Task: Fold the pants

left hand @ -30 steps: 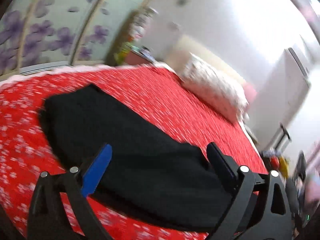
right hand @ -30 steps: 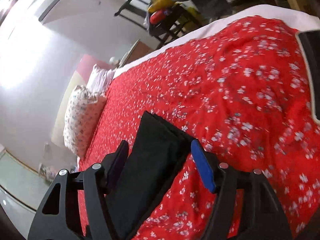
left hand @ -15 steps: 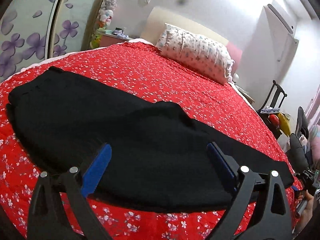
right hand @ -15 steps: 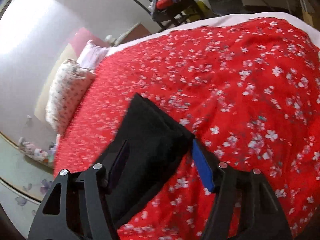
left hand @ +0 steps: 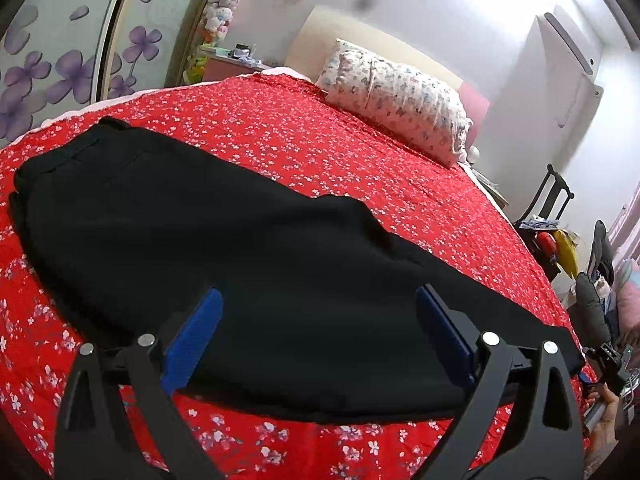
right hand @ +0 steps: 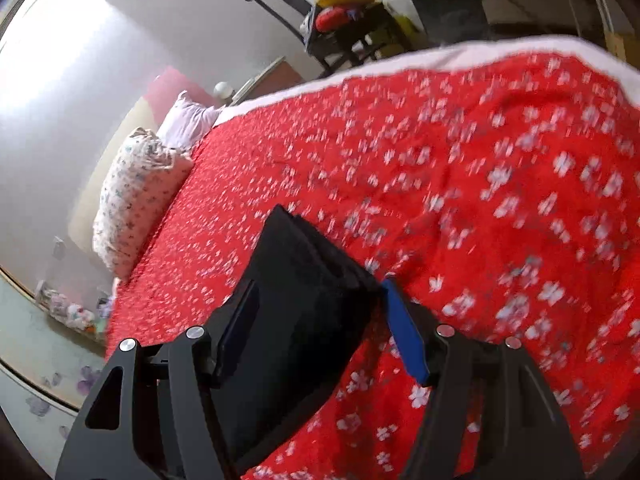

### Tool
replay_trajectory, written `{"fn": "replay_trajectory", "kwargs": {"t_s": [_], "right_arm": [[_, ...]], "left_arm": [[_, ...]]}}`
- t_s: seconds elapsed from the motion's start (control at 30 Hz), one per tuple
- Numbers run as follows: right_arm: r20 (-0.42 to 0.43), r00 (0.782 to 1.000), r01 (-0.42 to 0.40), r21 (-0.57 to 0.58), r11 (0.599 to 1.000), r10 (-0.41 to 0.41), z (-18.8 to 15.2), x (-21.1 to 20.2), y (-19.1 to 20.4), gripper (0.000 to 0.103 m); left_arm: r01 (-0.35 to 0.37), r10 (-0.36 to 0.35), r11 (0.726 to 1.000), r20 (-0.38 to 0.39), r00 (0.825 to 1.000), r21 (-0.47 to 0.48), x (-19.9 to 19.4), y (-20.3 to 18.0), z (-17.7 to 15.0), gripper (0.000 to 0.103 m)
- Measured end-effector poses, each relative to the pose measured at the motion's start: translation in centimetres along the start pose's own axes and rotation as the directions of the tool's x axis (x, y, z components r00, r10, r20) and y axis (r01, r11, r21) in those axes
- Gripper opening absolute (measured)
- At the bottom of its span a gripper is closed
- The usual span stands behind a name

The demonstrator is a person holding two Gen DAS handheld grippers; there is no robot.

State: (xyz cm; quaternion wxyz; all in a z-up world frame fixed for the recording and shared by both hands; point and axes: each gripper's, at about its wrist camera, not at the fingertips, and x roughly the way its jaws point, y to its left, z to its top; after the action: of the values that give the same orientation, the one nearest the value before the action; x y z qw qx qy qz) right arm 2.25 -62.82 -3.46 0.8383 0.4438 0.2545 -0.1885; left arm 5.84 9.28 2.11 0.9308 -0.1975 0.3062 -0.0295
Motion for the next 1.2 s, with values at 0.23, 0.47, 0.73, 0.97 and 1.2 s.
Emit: {"fn": "replay_trajectory", "kwargs": {"t_s": [0.23,0.47,0.73,0.97,1.2], "right_arm": [[-0.007,1.000,-0.018,-0.162,0.987,0.017,-0.5,-1.3,4.1,0.066],[-0.066,0.997,0.040,-0.026,0.999,-0.042,-0.6,1.6,1.1,0.066],[0.008,1.000,0.008,0.108,0.994,-0.009,-0.5,2.0,-1.7,0.018],[0.091,0.991,-0.105,0.026,0.994,0.102,-0.5,-0.4,1.7,0.016],[0.080,0.968,-0.204,-0.291,0.935,0.236,-3.5,-4.3,12.6,0.016]], "left_arm": [[0.018,-0.019,0.999,-0.026,0.999,-0.044,0.6,0.4,0.0,0.097],[0.020,-0.021,1.000,-0.034,0.999,-0.023,0.7,0.2,-0.1,0.097],[0.012,-0.013,0.999,-0.037,0.999,-0.030,0.8,0.5,-0.1,0.097],[0.014,-0.015,0.998,-0.019,1.000,-0.058,0.6,0.7,0.1,0.097],[0.017,-0.014,0.993,0.027,1.000,-0.115,-0.6,1.9,1.0,0.097]]}}
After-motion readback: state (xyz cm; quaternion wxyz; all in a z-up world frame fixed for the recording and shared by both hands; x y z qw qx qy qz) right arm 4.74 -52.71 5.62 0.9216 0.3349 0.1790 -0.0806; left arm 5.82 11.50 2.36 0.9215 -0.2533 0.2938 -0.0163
